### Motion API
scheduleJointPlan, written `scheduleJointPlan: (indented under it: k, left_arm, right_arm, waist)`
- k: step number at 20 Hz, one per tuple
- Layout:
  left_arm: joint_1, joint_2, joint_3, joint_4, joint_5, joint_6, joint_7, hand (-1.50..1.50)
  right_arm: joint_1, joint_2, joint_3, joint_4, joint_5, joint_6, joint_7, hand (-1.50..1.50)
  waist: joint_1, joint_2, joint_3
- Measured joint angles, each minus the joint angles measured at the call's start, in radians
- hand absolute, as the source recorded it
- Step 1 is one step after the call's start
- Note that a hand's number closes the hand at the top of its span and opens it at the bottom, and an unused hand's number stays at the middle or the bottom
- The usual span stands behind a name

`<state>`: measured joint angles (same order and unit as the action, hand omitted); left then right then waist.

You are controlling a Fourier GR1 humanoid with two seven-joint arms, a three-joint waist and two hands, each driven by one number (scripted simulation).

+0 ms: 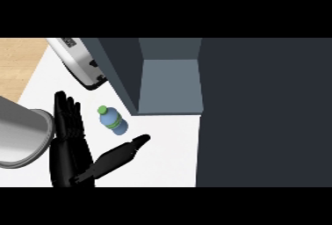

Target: Pick up the bottled water, place it into the cabinet and close the cabinet

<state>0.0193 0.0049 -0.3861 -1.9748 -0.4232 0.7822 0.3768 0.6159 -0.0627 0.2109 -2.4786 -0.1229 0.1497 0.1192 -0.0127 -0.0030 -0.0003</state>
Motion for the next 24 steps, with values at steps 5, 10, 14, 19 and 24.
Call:
scheduleJointPlan:
  k: [5,10,14,19,24]
  left_arm:
    - [0.033,0.017,0.066,0.071,0.095,0.01,-0.104,-1.5]
    - [0.037,0.005,0.123,0.211,0.228,-0.007,-0.261,-1.5]
    - [0.036,0.006,0.2,0.309,0.337,-0.052,-0.39,-1.5]
    - [0.004,-0.001,0.26,0.478,0.476,-0.078,-0.568,-1.5]
    - [-0.029,-0.004,0.324,0.678,0.619,-0.119,-0.783,-1.5]
  right_arm:
    - [0.063,-0.005,0.009,-0.003,0.013,0.023,-0.06,-1.5]
    - [0.136,-0.012,0.013,-0.005,0.022,0.053,-0.126,-1.5]
    - [0.191,-0.022,0.001,-0.009,0.025,0.081,-0.181,-1.5]
    - [0.234,-0.02,0.01,-0.01,0.032,0.094,-0.218,-1.5]
    - [0.268,-0.025,0.024,-0.014,0.036,0.107,-0.241,-1.5]
  waist:
    - [0.0,0.0,0.0]
    - [-0.004,0.001,-0.001]
    - [-0.006,0.001,-0.001]
    - [-0.006,0.002,-0.001]
    - [-0.009,0.003,-0.002]
